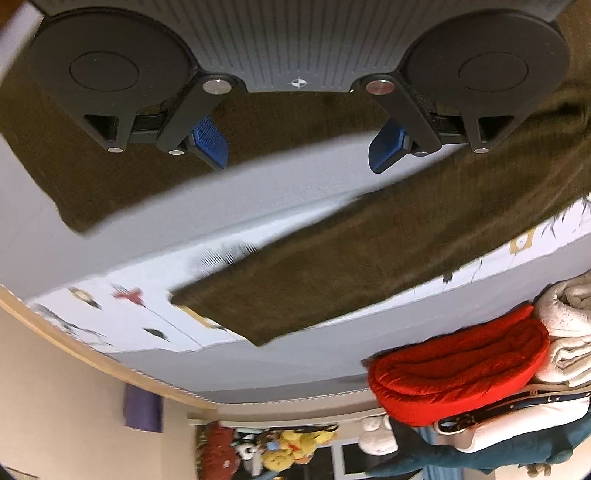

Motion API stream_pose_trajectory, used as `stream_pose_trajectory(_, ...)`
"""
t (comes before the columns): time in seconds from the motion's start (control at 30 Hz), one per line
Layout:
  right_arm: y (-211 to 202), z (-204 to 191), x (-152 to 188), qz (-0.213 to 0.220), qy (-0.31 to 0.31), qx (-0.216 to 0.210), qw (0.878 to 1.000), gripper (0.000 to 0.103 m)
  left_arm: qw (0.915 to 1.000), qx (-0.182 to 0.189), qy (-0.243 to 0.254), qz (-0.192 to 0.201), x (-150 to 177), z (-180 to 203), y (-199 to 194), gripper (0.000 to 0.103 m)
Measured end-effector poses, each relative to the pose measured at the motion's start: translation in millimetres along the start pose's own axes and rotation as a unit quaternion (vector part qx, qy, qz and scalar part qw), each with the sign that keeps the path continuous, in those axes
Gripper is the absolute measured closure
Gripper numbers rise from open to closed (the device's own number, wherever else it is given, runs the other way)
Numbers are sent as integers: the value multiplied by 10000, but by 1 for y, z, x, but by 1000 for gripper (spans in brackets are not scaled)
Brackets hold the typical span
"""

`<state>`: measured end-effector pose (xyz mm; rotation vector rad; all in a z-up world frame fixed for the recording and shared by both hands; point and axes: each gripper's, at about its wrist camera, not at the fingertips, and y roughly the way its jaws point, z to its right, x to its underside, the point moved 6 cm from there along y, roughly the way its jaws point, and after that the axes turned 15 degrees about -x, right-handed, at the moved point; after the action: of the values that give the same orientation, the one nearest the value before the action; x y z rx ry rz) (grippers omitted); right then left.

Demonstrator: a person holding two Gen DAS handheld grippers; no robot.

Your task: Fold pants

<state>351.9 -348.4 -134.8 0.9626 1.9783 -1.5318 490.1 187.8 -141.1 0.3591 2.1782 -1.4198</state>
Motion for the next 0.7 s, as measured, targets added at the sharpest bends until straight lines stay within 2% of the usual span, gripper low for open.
stream_pose_trajectory(0.1, 53, 3, -58, -49, 155, -78, 9998, 18, 9979, -166, 626, -50, -16, 6, 53, 0)
stream_pose_trajectory(0.2, 119, 17, -110, -109, 471, 74, 9988, 18, 9897, -487, 1346, -1, -20, 11, 93, 0)
stream_pose_trajectory(0.23, 140, 23, -122, -155, 676, 126, 9975, 18, 9863, -513, 1570, 46, -19, 13, 102, 0)
stream_pose_trajectory(0.27, 162, 30, -133, -223, 936, 147, 9952, 18, 9855, -352, 1657, 86, -18, 14, 108, 0)
stream_pose_trajectory(0.4, 234, 42, -158, -424, 2032, 162, 9781, 19, 9841, -11, 1762, 206, -22, 12, 114, 0)
stream_pose_trajectory(0.57, 294, 22, -184, -329, 2055, 341, 9775, 18, 9729, 220, 2250, 475, -22, 13, 118, 0)
stream_pose_trajectory(0.7, 328, 18, -178, -467, 2039, 760, 9749, 15, 9692, 241, 2409, 446, -25, 17, 121, 0)
